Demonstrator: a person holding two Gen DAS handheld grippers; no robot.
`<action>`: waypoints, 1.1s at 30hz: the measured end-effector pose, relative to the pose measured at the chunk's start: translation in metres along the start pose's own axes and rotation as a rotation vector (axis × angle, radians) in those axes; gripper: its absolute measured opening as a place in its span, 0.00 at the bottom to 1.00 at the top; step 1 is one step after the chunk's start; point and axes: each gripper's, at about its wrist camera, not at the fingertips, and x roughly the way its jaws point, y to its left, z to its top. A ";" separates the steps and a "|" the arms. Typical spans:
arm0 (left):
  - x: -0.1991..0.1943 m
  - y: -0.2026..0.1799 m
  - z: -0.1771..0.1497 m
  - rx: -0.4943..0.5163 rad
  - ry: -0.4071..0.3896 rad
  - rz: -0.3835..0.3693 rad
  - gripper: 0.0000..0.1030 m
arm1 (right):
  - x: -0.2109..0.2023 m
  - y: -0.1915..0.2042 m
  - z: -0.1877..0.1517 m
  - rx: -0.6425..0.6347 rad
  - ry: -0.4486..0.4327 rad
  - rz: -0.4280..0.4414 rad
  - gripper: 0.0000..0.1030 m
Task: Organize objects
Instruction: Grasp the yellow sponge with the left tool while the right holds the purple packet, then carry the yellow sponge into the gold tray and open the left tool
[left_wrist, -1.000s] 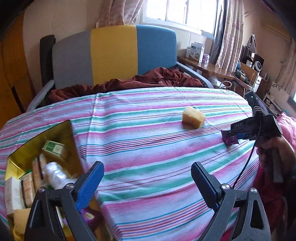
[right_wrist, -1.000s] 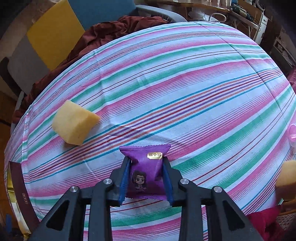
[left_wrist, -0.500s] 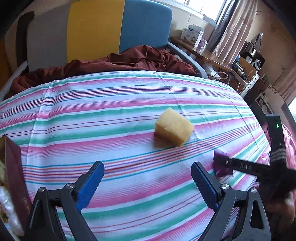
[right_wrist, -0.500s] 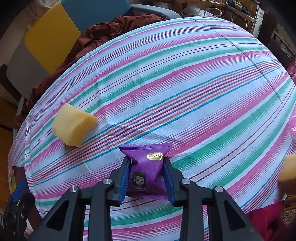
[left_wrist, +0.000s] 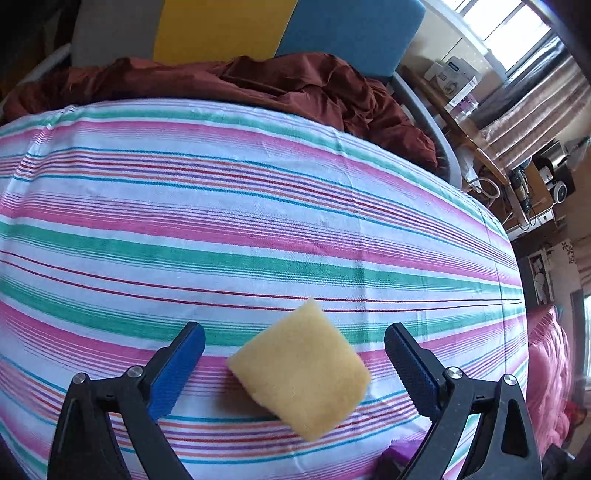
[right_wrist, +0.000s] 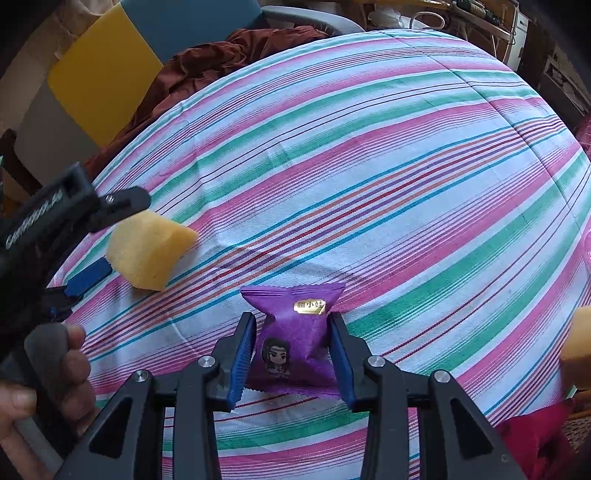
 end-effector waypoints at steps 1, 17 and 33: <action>0.006 -0.004 -0.001 0.025 0.011 0.025 0.98 | 0.000 -0.001 -0.001 0.002 0.000 0.002 0.39; -0.060 0.047 -0.092 0.385 -0.114 0.011 0.60 | -0.006 -0.009 -0.025 -0.009 0.006 -0.009 0.40; -0.095 0.103 -0.180 0.440 -0.278 -0.013 0.62 | -0.009 -0.005 -0.055 -0.068 0.012 -0.089 0.40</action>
